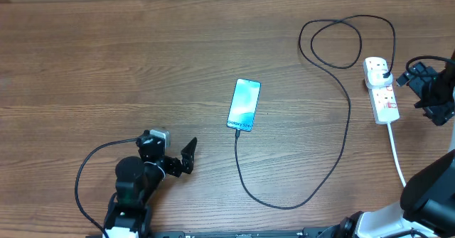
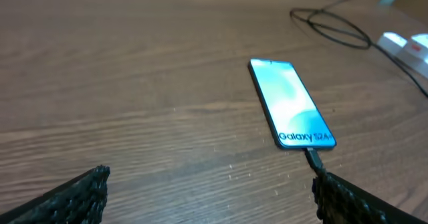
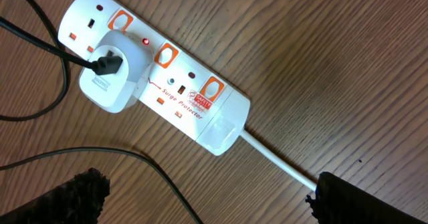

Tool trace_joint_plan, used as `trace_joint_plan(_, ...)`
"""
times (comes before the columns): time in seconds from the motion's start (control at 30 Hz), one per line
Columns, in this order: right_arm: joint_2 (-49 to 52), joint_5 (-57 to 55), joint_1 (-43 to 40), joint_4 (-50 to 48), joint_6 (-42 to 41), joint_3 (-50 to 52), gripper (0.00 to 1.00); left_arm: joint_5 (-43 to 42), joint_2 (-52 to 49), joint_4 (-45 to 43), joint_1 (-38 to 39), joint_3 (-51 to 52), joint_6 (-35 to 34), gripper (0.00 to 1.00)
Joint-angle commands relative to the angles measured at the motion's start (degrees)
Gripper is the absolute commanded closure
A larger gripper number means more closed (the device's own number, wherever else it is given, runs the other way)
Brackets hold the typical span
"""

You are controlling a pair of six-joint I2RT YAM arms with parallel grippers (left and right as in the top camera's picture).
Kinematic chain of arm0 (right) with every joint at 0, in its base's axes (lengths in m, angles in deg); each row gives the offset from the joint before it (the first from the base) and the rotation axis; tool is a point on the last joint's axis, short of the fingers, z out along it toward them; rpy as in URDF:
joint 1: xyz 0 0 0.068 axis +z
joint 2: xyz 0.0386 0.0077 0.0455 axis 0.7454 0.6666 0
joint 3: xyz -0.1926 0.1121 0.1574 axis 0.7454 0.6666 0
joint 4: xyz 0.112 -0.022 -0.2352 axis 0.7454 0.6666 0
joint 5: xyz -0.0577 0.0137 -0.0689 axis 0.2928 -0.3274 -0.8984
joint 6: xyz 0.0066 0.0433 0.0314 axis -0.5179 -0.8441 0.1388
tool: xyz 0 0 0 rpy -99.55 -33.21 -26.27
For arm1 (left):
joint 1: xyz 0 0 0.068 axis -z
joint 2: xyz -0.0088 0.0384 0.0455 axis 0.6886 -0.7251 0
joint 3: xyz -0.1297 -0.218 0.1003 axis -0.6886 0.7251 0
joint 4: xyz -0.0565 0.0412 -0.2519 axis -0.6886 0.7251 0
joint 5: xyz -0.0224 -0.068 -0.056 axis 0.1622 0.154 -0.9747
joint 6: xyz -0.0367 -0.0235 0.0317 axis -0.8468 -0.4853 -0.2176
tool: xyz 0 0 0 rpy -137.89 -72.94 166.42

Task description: Plug charger to phone and switch on socket

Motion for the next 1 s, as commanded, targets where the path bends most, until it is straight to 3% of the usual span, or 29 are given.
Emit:
trace_joint_plan(0.0, -0.13, -0.28, 0.02, -0.24, 0.04, -0.94, 0.0, 2.6, 4.61, 2.1, -0.39, 0.39, -0.22, 0.0)
trace_joint_plan(0.5, -0.13, -0.26, 0.0, -0.26, 0.07, -0.94, 0.0, 9.01, 31.04, 26.1, -0.31, 0.39, -0.2, 0.0)
trace_joint_plan(0.67, -0.13, -0.26, 0.0, -0.26, 0.04, -0.94, 0.0, 10.47, 39.71, 26.36, -0.31, 0.39, -0.13, 0.0)
trace_joint_plan(0.77, -0.13, -0.26, 0.02, -0.26, 0.04, -0.94, 0.0, 10.6, 43.76, 26.32, -0.31, 0.39, 3.32, 0.0)
trace_joint_plan(0.97, -0.13, -0.26, 0.0, -0.26, 0.04, -0.94, 0.0, 12.76, 43.74, 26.73, -0.35, 0.39, 5.05, 0.0)
